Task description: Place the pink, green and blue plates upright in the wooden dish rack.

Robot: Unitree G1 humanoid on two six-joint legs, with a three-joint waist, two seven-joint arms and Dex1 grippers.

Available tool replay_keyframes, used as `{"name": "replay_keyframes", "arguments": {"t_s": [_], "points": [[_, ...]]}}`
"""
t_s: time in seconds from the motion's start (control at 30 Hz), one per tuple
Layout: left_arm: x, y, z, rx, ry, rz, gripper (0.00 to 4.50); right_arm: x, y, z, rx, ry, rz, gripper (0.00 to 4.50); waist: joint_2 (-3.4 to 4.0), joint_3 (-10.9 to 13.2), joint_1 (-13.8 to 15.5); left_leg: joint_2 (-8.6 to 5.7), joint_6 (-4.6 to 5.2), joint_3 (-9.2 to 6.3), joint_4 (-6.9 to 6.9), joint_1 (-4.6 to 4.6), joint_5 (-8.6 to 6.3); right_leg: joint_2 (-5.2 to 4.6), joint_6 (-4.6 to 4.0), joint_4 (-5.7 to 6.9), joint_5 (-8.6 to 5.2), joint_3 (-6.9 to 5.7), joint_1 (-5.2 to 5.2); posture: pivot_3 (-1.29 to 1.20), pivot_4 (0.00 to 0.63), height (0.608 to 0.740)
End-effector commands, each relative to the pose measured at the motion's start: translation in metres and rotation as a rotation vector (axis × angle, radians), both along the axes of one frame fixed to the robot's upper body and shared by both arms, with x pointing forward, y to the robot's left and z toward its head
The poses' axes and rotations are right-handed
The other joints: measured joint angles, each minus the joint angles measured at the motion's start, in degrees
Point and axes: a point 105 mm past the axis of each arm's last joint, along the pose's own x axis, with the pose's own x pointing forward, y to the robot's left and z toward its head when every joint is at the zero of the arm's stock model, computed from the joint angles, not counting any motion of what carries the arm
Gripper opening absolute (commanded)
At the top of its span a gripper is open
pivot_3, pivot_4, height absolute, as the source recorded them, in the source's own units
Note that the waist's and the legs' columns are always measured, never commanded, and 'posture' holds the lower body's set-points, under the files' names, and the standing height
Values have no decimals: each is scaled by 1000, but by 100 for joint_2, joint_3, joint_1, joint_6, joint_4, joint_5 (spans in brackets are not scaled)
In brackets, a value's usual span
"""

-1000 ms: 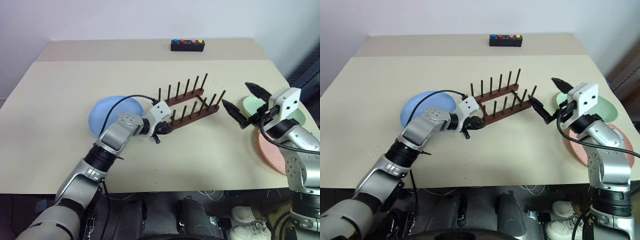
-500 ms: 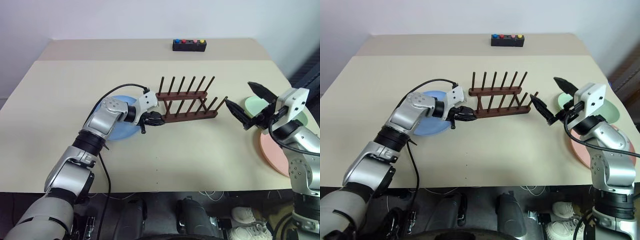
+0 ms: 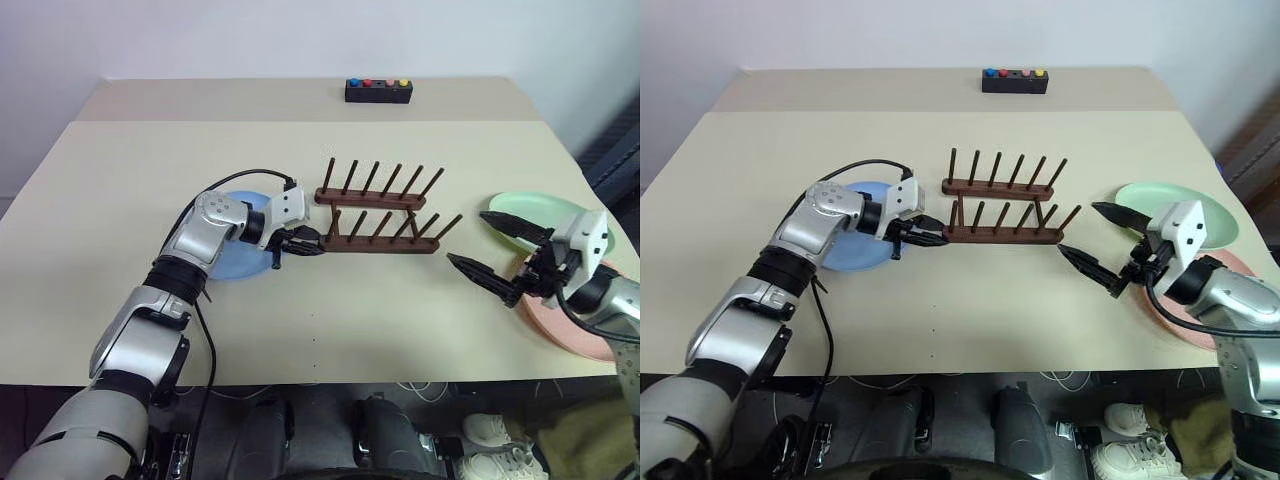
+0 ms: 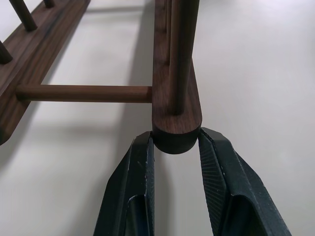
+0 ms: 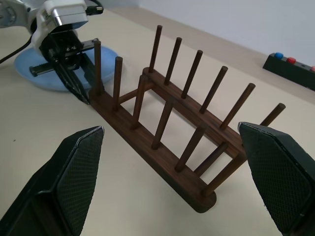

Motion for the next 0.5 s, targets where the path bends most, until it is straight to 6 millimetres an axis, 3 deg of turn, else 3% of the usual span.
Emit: {"name": "replay_keyframes", "arguments": {"t_s": [0.03, 0.5], "points": [[4, 1, 20, -46, -72, -21, 680, -7, -4, 9, -12, -6, 14, 4500, 0, 0, 1, 0, 1, 0, 0, 0, 0, 0, 0, 0, 0, 0, 0, 0, 150, 740], [8, -8, -3, -62, -75, 47, 680, -4, -4, 8, -13, -10, -3, 4500, -1, 1, 84, -1, 5, 2, 7, -2, -3, 0, 5, -2, 3, 0, 1, 0, 150, 740]]}}
